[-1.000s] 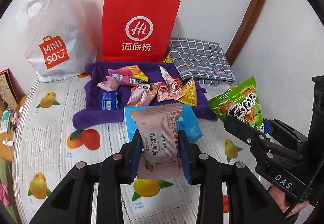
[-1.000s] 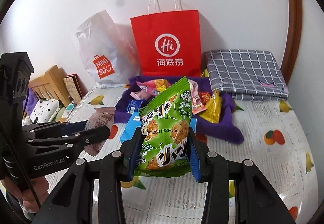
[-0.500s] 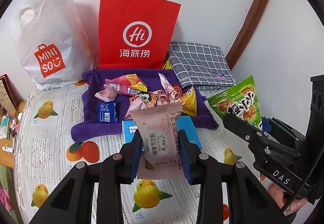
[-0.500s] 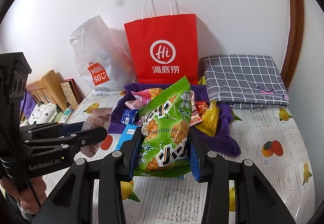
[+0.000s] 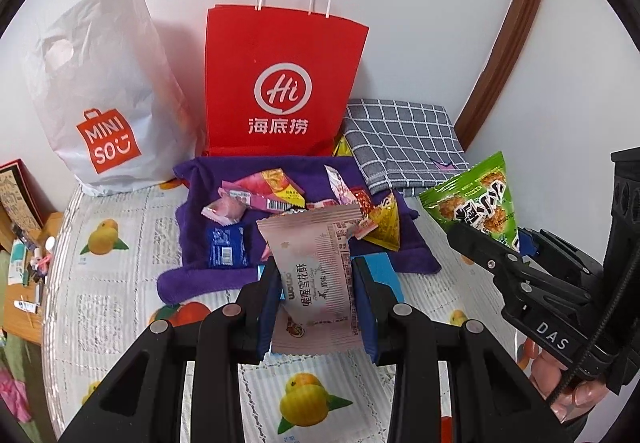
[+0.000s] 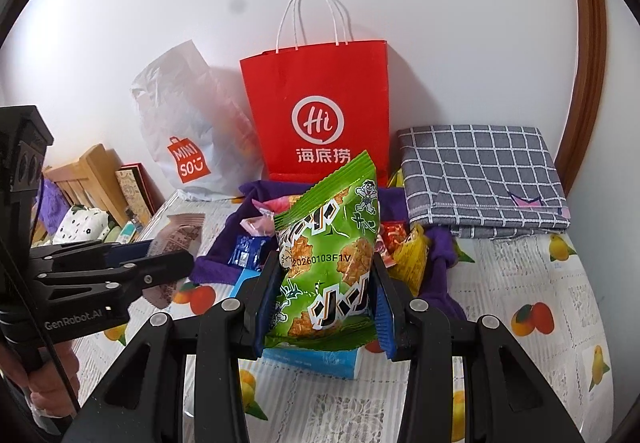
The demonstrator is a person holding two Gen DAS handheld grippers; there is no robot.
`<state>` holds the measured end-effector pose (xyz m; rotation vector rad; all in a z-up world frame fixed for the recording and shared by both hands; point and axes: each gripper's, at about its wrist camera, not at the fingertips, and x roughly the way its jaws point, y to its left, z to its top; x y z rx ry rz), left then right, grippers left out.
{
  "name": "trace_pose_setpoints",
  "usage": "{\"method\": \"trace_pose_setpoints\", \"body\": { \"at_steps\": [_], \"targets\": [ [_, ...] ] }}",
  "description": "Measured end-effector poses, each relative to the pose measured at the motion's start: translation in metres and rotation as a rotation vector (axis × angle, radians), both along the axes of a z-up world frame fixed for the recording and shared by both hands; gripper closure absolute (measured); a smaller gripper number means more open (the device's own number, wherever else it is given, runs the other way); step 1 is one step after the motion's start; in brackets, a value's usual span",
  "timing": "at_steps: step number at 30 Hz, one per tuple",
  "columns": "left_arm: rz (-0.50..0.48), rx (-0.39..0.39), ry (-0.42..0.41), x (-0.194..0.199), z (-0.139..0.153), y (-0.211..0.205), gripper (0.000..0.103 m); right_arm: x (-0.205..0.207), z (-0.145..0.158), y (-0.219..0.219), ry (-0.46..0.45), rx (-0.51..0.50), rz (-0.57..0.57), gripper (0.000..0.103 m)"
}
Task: Organize snacks
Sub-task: 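Carry the cake packet with the left tool while the right tool carries the green bag to the towel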
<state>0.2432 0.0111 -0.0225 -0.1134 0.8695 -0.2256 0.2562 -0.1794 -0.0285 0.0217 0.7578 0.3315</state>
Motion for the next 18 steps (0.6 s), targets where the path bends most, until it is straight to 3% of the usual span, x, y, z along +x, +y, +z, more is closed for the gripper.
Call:
{"method": "trace_pose_setpoints", "body": {
  "at_steps": [18],
  "targets": [
    [0.01, 0.006, -0.017, 0.018, 0.007, 0.006, 0.07, 0.024, 0.009, -0.002, -0.024, -0.012, -0.007, 0.062]
  ]
}}
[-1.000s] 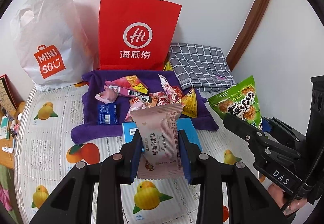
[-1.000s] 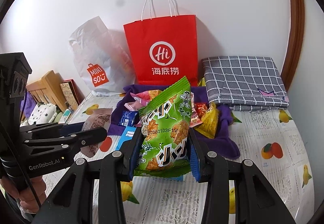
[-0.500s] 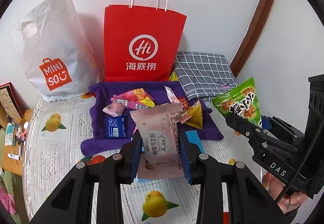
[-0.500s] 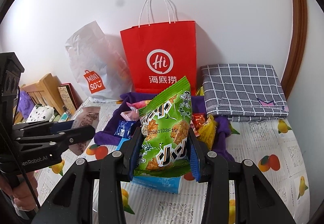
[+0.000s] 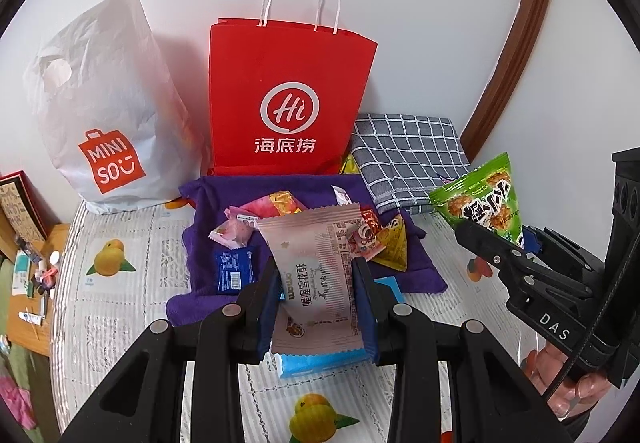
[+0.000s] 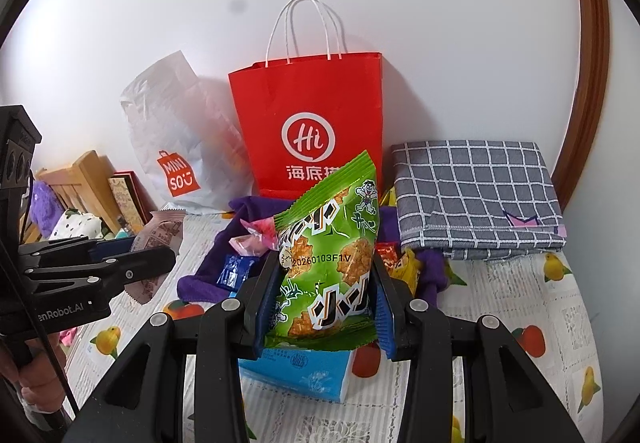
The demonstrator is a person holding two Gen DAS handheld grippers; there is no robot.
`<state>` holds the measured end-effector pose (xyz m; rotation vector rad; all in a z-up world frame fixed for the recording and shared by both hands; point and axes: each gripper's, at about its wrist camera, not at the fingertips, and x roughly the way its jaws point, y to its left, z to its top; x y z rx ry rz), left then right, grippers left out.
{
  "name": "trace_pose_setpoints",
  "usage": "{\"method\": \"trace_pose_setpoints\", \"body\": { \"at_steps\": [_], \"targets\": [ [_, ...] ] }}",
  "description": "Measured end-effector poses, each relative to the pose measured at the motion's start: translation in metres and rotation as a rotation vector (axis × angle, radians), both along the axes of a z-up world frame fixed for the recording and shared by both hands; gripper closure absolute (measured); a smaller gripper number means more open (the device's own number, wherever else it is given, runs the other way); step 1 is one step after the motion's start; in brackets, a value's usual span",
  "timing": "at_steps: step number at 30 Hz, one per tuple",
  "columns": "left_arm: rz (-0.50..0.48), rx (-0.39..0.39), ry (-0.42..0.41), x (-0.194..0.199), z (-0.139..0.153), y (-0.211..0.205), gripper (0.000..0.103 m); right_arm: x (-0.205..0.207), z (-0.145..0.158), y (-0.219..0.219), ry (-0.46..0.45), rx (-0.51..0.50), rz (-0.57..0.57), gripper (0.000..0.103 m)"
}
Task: Organize snacks
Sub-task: 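Carry the cake packet with the left tool while the right tool carries the green bag to the towel, then lower the cake packet with the left tool while the right tool lowers the green bag onto the towel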
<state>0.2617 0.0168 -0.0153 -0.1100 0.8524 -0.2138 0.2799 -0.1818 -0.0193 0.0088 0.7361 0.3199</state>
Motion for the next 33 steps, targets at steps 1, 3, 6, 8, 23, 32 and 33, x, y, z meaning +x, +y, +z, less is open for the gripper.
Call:
{"method": "trace_pose_setpoints", "body": {
  "at_steps": [1, 3, 6, 8, 23, 32, 33],
  "targets": [
    [0.0, 0.0, 0.0, 0.002, 0.0, 0.0, 0.07, 0.001, 0.0, 0.0, 0.0, 0.001, 0.0, 0.062],
    [0.002, 0.0, 0.001, 0.003, 0.0, 0.001, 0.07, 0.004, 0.0, 0.0, -0.001, 0.0, 0.002, 0.062],
    [0.002, 0.001, 0.001, 0.007, 0.0, 0.002, 0.07, 0.009, 0.0, 0.002, -0.003, -0.006, 0.002, 0.062],
    [0.003, 0.001, 0.002, 0.007, 0.0, 0.002, 0.07, 0.012, 0.0, 0.002, -0.003, -0.008, 0.004, 0.062],
    [0.013, 0.008, 0.013, 0.037, -0.008, 0.011, 0.07, 0.039, -0.012, 0.003, 0.008, -0.02, 0.0, 0.062],
    [0.009, 0.012, 0.025, 0.05, -0.016, 0.012, 0.07, 0.055, -0.018, 0.005, 0.011, -0.031, 0.004, 0.062],
    [0.01, 0.01, 0.028, 0.051, -0.018, 0.013, 0.07, 0.057, -0.019, 0.006, 0.011, -0.033, 0.006, 0.062]
  ]
}}
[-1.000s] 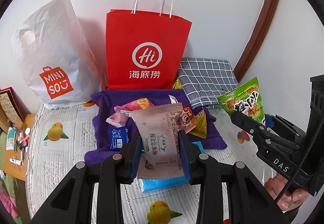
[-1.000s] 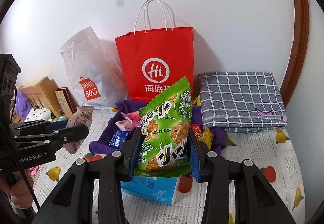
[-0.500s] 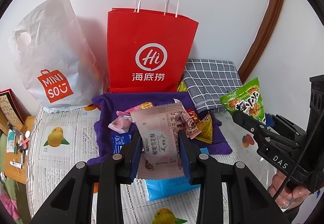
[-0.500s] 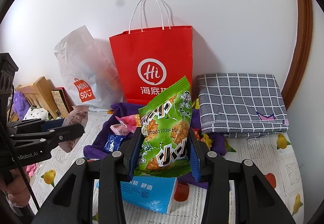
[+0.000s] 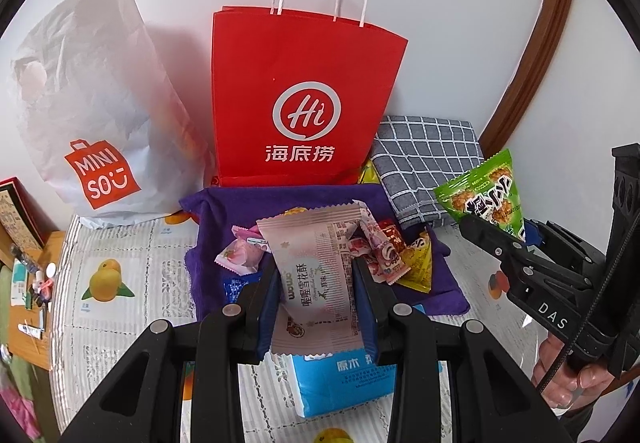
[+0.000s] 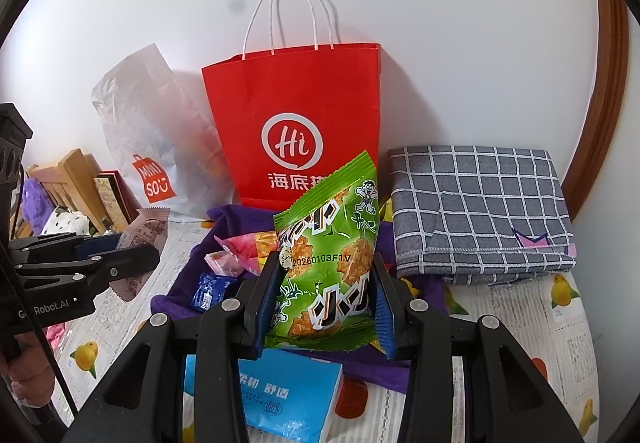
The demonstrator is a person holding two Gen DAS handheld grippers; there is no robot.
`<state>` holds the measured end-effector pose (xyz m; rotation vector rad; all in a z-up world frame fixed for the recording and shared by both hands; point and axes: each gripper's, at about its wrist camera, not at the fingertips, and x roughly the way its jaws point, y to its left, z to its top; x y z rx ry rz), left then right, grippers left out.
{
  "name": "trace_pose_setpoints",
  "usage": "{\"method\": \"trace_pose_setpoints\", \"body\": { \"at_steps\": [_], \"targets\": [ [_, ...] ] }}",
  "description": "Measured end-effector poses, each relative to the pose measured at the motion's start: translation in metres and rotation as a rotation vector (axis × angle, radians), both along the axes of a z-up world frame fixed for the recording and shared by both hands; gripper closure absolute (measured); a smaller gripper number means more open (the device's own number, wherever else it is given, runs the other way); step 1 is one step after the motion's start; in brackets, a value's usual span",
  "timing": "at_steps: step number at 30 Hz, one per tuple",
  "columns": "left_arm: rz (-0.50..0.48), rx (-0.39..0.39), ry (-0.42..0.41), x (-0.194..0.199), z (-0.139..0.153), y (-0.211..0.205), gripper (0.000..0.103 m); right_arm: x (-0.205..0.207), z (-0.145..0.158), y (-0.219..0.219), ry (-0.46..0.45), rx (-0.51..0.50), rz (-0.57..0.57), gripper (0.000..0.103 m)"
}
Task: Organize snacks
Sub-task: 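Lower the cake packet with the left tool while the right tool lowers the green bag onto the towel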
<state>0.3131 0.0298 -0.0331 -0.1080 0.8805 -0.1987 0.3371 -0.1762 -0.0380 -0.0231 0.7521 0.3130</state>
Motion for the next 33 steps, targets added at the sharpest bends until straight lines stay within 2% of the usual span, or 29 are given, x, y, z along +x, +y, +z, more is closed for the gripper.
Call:
{"method": "trace_pose_setpoints", "body": {
  "at_steps": [19, 33],
  "targets": [
    [0.015, -0.005, 0.042, 0.03, -0.019, 0.007, 0.07, 0.033, -0.017, 0.009, 0.02, -0.036, 0.027, 0.062],
    [0.03, -0.048, 0.08, 0.048, -0.033, 0.02, 0.07, 0.058, -0.036, 0.002, 0.07, -0.038, 0.033, 0.062]
  ]
}}
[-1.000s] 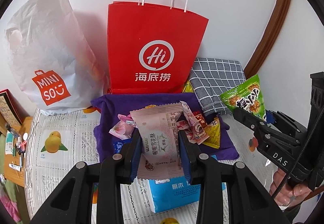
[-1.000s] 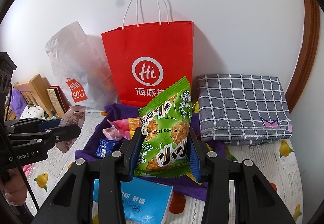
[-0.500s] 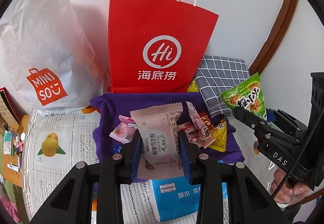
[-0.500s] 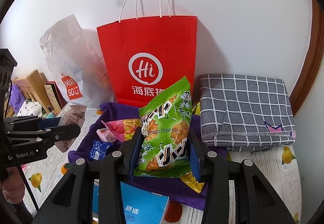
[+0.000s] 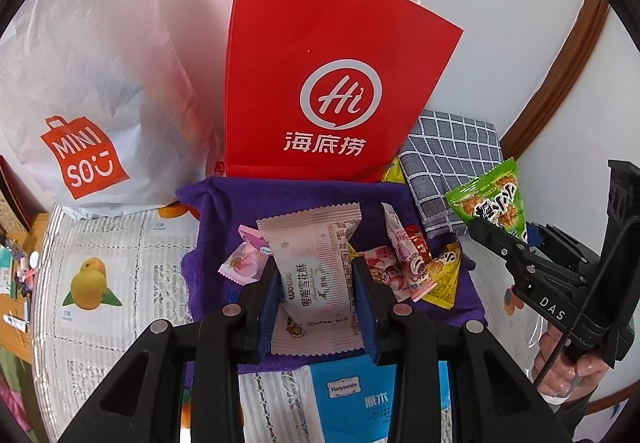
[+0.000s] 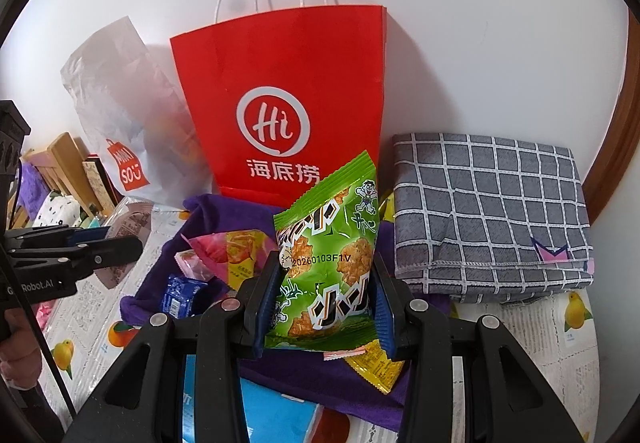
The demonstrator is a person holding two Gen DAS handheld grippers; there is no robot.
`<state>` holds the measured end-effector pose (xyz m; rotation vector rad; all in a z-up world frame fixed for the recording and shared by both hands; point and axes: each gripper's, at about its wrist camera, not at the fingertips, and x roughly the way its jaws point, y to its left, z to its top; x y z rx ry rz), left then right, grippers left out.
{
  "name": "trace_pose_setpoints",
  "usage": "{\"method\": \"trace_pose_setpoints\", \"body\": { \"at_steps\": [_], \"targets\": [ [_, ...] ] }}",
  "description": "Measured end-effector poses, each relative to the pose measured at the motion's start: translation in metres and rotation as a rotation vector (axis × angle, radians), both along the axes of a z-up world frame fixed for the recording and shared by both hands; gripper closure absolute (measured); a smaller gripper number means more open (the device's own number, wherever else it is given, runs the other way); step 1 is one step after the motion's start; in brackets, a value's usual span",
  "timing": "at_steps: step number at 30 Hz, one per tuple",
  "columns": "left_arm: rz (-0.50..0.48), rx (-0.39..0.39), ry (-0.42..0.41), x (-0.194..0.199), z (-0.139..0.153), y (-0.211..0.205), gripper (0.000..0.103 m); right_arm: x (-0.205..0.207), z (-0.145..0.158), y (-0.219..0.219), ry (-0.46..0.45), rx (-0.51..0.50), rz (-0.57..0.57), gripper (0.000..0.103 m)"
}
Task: Organize snacks
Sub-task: 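Lower the cake packet with the left tool while the right tool lowers the green bag onto the towel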
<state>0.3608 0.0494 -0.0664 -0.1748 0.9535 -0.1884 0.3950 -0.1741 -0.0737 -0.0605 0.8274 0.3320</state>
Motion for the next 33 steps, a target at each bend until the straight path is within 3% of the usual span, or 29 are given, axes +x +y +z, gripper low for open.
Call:
{"method": "trace_pose_setpoints", "body": {
  "at_steps": [33],
  "targets": [
    [0.004, -0.021, 0.074, 0.024, -0.033, 0.009, 0.07, 0.025, -0.053, -0.001, 0.108, -0.074, 0.045, 0.062]
  ]
}}
